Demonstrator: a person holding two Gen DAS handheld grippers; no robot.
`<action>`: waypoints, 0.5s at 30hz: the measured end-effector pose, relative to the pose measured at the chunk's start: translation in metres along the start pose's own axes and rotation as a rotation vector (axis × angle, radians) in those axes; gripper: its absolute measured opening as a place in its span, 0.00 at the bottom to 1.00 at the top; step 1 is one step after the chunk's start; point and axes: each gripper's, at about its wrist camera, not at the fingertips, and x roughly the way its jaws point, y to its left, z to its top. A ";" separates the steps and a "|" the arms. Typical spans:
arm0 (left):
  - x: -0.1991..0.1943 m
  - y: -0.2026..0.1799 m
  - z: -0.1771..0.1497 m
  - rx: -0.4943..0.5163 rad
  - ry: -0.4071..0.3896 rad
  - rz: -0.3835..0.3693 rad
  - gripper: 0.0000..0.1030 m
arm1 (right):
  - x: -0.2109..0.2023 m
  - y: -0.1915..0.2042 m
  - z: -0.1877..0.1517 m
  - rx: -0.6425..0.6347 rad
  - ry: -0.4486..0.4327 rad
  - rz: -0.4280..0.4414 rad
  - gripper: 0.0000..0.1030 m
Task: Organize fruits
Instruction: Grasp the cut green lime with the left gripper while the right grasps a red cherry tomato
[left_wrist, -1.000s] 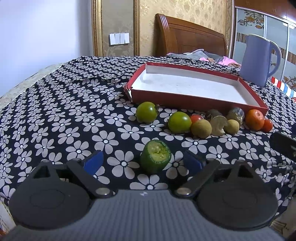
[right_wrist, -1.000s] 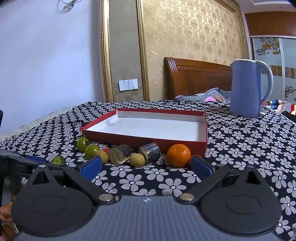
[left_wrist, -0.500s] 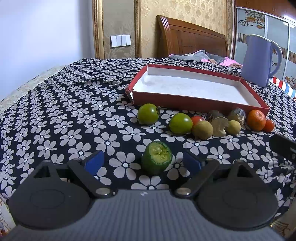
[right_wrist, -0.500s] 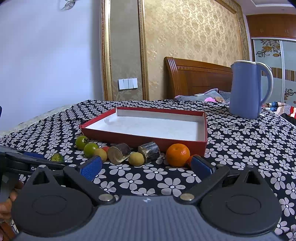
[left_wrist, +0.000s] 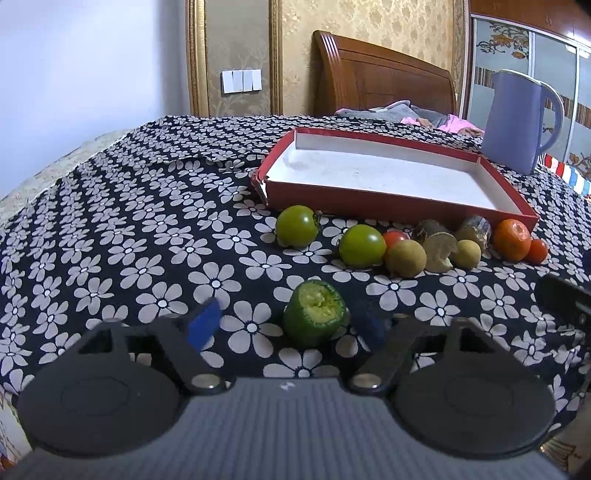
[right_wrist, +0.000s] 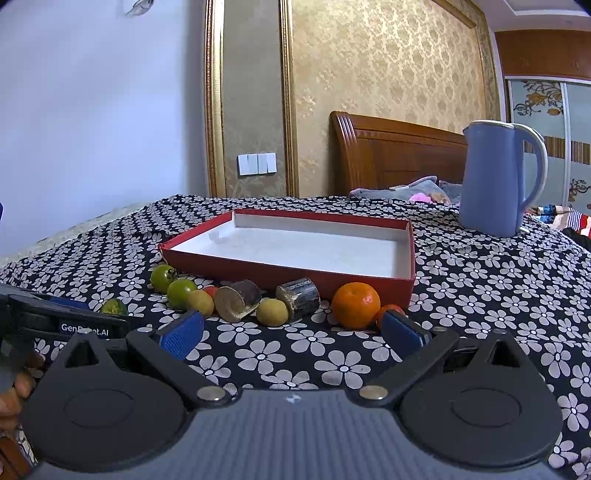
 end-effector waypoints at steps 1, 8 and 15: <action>-0.001 0.000 0.000 0.001 0.000 -0.010 0.57 | 0.000 0.000 0.001 -0.005 0.000 -0.002 1.00; -0.005 -0.004 0.000 0.009 -0.007 -0.063 0.26 | 0.004 -0.018 0.010 -0.034 0.019 -0.043 1.00; -0.009 0.009 0.003 -0.037 -0.011 -0.112 0.26 | 0.011 -0.042 0.024 -0.096 0.076 -0.004 0.89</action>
